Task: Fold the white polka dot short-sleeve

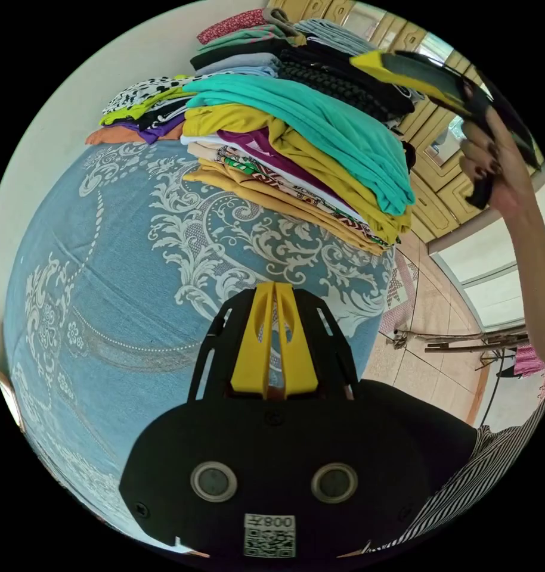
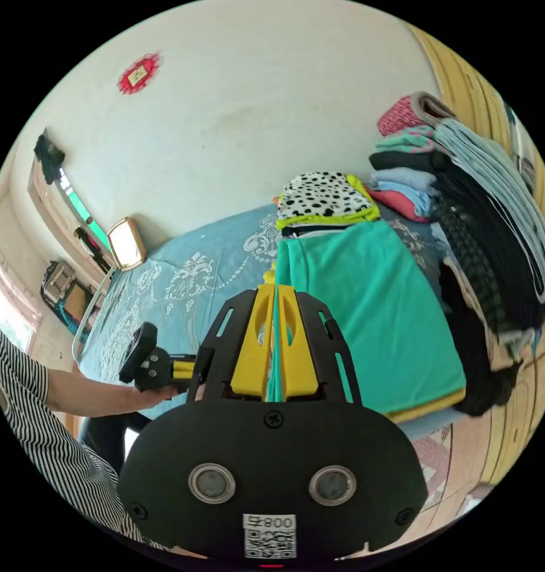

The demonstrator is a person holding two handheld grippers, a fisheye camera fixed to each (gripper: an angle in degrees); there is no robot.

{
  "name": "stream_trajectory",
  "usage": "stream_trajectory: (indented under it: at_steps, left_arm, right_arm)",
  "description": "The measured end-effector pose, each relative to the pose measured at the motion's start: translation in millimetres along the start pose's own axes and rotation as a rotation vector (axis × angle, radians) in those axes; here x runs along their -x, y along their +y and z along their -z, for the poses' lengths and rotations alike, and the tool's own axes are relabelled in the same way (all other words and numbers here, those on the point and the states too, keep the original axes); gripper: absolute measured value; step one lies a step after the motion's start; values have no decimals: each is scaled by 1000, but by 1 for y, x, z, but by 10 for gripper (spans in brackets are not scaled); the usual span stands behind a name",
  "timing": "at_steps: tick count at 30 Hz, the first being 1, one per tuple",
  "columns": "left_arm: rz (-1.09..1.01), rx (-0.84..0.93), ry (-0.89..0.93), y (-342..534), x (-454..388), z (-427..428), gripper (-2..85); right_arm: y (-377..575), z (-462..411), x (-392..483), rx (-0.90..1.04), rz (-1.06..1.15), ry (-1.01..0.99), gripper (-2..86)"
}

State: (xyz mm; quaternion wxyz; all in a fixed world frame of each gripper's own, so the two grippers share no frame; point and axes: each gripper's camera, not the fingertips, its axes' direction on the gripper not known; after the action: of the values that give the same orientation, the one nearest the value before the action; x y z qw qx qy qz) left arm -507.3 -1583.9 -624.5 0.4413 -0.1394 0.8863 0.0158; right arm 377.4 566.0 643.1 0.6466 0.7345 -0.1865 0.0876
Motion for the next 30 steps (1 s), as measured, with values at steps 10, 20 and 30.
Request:
stream_trajectory:
  at_steps: [10, 20, 30]
  left_arm:
    - [36, -112, 85, 75, 39, 14, 4]
    - [-6, -135, -28, 138, 58, 30, 4]
    - [0, -139, -13, 208, 119, 48, 2]
  right_arm:
    - [-149, -148, 44, 30, 120, 78, 66]
    - [-238, -283, 95, 157, 202, 273, 89]
    - [-246, -331, 127, 226, 188, 420, 8]
